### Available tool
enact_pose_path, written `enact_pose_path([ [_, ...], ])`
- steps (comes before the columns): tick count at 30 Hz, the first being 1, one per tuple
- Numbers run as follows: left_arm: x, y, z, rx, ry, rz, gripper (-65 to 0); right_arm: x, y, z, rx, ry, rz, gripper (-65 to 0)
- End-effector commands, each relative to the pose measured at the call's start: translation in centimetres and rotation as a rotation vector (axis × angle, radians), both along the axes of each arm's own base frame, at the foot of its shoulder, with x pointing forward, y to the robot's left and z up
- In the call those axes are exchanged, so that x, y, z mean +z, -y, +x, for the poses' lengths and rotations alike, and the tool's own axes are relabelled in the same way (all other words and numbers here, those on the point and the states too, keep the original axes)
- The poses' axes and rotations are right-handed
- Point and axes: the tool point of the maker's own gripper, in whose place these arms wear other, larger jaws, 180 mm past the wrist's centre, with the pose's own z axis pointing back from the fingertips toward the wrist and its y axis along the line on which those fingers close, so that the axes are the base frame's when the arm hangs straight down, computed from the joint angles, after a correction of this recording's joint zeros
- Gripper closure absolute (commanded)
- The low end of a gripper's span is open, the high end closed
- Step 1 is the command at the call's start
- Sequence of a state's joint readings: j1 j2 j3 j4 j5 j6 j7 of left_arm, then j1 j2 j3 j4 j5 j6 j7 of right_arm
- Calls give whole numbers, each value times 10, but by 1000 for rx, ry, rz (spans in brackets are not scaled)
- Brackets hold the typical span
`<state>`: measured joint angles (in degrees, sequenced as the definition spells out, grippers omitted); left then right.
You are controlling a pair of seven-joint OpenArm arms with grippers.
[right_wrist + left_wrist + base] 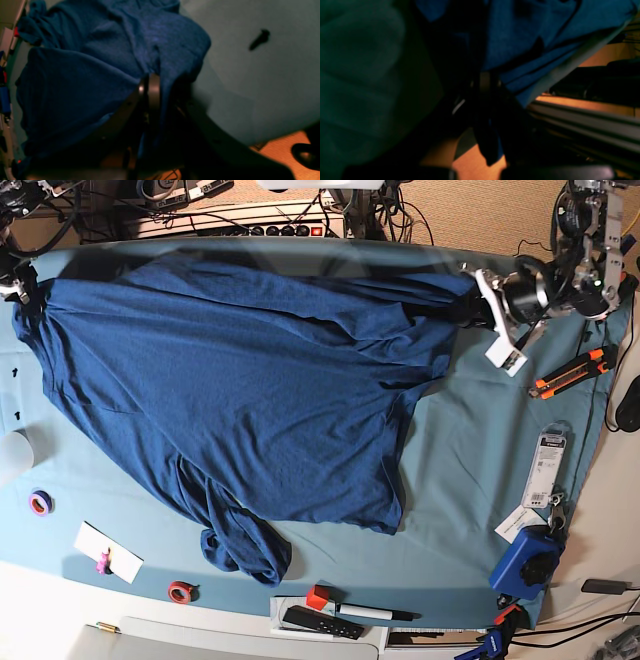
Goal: Layout the t-shirt on the table in an organized manner, then fold the t-shirt properly
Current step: 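Pull the t-shirt taut between both grippers to spread it flat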
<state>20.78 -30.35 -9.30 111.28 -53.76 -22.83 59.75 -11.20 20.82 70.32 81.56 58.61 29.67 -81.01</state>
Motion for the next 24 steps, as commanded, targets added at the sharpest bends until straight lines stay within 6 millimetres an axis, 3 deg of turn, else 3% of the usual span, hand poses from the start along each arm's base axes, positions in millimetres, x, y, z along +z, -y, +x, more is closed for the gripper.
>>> enact_pose_path([
  [1, 7, -8, 5, 14, 27, 11, 0, 21, 13, 6, -1, 41, -63, 0],
  [6, 8, -21, 6, 51, 30, 28, 0, 22, 14, 6, -4, 44, -67, 0],
  [15, -4, -27, -8, 52, -5, 72, 0, 21, 26, 4, -27, 26, -149, 0],
  [24, -7, -34, -5, 55, 13, 123, 0, 18, 27, 1, -6, -2, -177, 0],
])
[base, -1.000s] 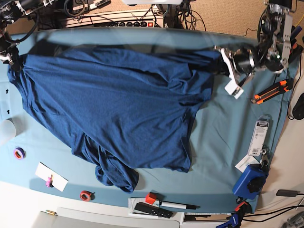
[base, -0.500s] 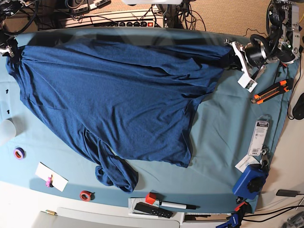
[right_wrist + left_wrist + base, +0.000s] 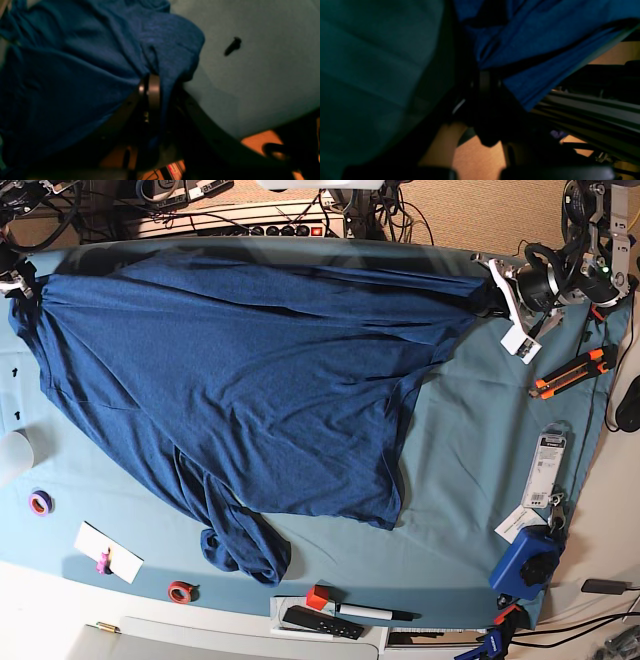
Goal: Layout the t-shirt on the table in an organized manner, then fold the t-shirt properly
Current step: 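Pull the t-shirt taut between both grippers to spread it flat, then release the edge with the right gripper and raise it over the t-shirt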
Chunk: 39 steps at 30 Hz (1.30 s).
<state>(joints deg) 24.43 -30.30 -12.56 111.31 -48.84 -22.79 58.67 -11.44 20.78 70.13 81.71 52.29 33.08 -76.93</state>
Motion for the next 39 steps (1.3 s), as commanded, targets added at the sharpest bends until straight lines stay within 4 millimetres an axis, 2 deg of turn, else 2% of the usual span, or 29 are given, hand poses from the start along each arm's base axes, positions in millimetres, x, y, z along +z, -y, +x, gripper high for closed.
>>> enact_pose_path([
  [1, 4, -10, 6, 3, 30, 41, -64, 22, 14, 7, 7, 43, -81, -40],
  [3, 3, -13, 6, 2, 31, 65, -210, 23, 13, 7, 23, 44, -90, -185],
  [4, 2, -15, 6, 4, 30, 76, -269, 23, 13, 8, 26, 46, -93, -237],
  [6, -1, -20, 8, 27, 26, 102, -322, 24, 14, 8, 27, 51, -98, -260],
  [13, -1, -25, 11, 43, 38, 127, -323, 27, 16, 10, 20, 68, -107, -260],
  [18, -8, -32, 3, 3, 11, 194, -325, 27, 16, 10, 19, 69, -108, -261],
  [25, -10, -42, 7, 1, 21, 260, -325, 37, 18, 16, 25, 112, -113, -260],
  [28, -6, -30, 5, -7, 8, 181, -325, 43, 22, 17, 29, 112, -129, -260],
  [33, 10, 9, -10, -133, -10, -34, -324, 52, 28, 19, 38, 113, -154, -260],
  [36, 21, 24, -15, -180, -4, -129, -324, 62, 21, 25, 114, 148, -168, -260],
  [39, 25, 26, -12, -194, 17, -140, -324, 74, 10, 33, 166, 220, -136, -260],
])
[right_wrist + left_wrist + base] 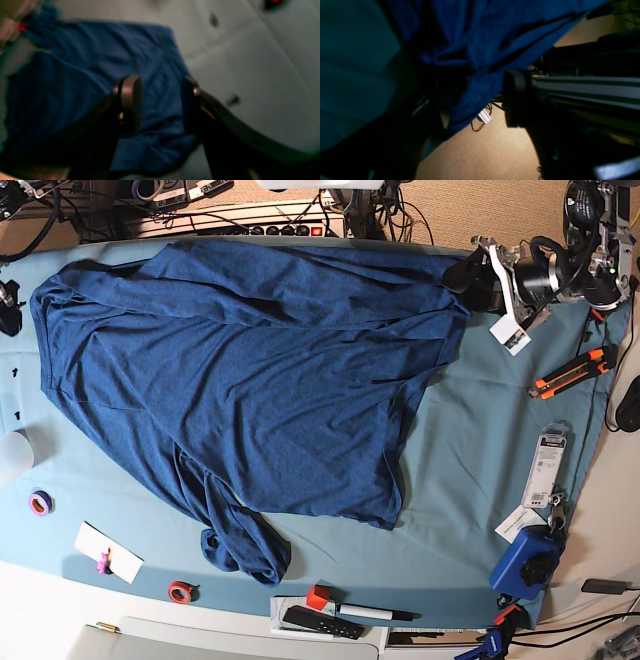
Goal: Layout the t-shirt on the table in an organized manner, then fold the t-shirt properly
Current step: 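Release the edge with the right gripper and raise it over the t-shirt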
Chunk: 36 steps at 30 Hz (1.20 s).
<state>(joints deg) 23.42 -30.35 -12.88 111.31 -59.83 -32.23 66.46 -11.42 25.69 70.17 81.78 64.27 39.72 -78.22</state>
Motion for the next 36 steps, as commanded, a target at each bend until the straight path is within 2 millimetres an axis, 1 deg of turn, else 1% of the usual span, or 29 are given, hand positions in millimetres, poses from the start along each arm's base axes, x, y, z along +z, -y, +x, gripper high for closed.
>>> enact_pose_path([
  [1, 10, -2, 10, -6, 47, 0, -324, 25, 3, 8, 23, 68, -33, -260],
  [3, 7, -11, 20, 5, 78, 63, -324, 30, -4, 11, 53, 103, -3, -260],
  [5, 5, -25, 37, 62, 121, 143, -324, 38, -9, 14, 71, 152, 18, -260],
  [7, 6, -36, 52, 109, 172, 198, -324, 51, -16, 19, 95, 239, 52, -260],
  [8, 7, -39, 57, 128, 185, 211, -324, 61, -21, 22, 113, 297, 72, -260],
  [10, 9, -41, 62, 145, 195, 215, -324, 65, -22, 23, 120, 311, 68, -260],
  [12, 10, -40, 63, 147, 199, 213, -324, 73, -27, 24, 138, 314, 36, -260],
  [15, 10, -39, 63, 148, 197, 209, -324, 88, -44, 23, 191, 306, -54, -260],
  [17, 11, -37, 63, 151, 201, 197, -324, 101, -64, 25, 253, 295, -135, -260],
  [18, 11, -37, 63, 152, 202, 194, -324, 107, -77, 27, 300, 284, -176, -260],
  [20, 10, -33, 63, 157, 199, 182, -324, 113, -110, 33, 415, 260, -248, -260],
  [22, 9, -27, 62, 151, 201, 167, -324, 115, -147, 39, 537, 246, -295, -260],
  [23, 9, -25, 62, 154, 201, 159, -324, 106, -154, 41, 563, 188, -339, -260],
  [25, 8, -22, 61, 159, 199, 149, -324, 80, -159, 41, 591, 63, -389, -260],
  [29, 8, -22, 61, 156, 195, 152, -324, 28, -170, 27, 636, -139, -395, -260],
  [32, 8, -22, 61, 155, 198, 150, -324, -6, -178, 15, 691, -285, -428, -259],
  [34, 8, -22, 61, 156, 199, 149, -324, -23, -177, 8, 717, -382, -485, -259],
  [36, 8, -22, 61, 157, 200, 149, -324, -32, -179, 3, 745, -448, -567, -259],
])
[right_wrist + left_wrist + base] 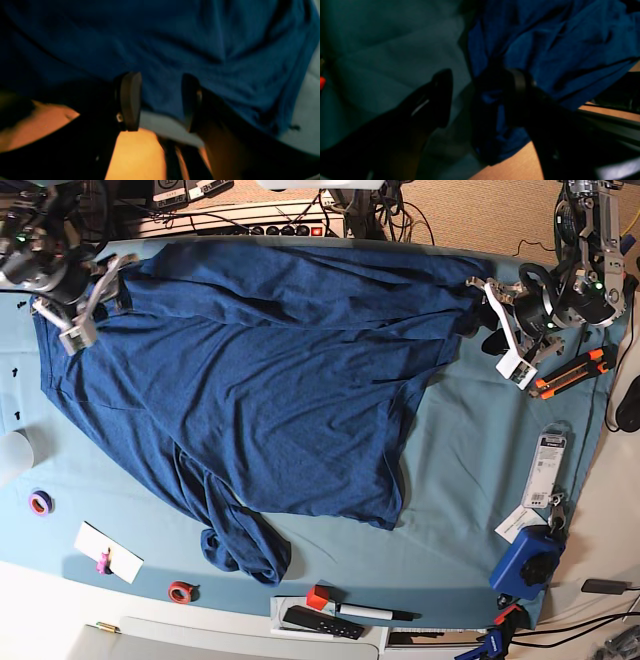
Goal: Layout the t-shirt on the table in an organized manner, then fold the t-shirt properly
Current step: 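Release the edge with the right gripper and raise it over the t-shirt, then lower the right gripper onto the t-shirt edge near the collar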
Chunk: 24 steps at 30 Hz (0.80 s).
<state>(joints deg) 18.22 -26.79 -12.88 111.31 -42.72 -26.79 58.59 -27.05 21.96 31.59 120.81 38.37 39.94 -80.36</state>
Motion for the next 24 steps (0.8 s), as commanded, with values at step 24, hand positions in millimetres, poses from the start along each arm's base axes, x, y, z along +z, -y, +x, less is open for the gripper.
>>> enact_pose_path([
  [24, 12, 0, 8, 0, 52, -18, -324, -13, -80, -59, 668, 55, -638, -259],
])
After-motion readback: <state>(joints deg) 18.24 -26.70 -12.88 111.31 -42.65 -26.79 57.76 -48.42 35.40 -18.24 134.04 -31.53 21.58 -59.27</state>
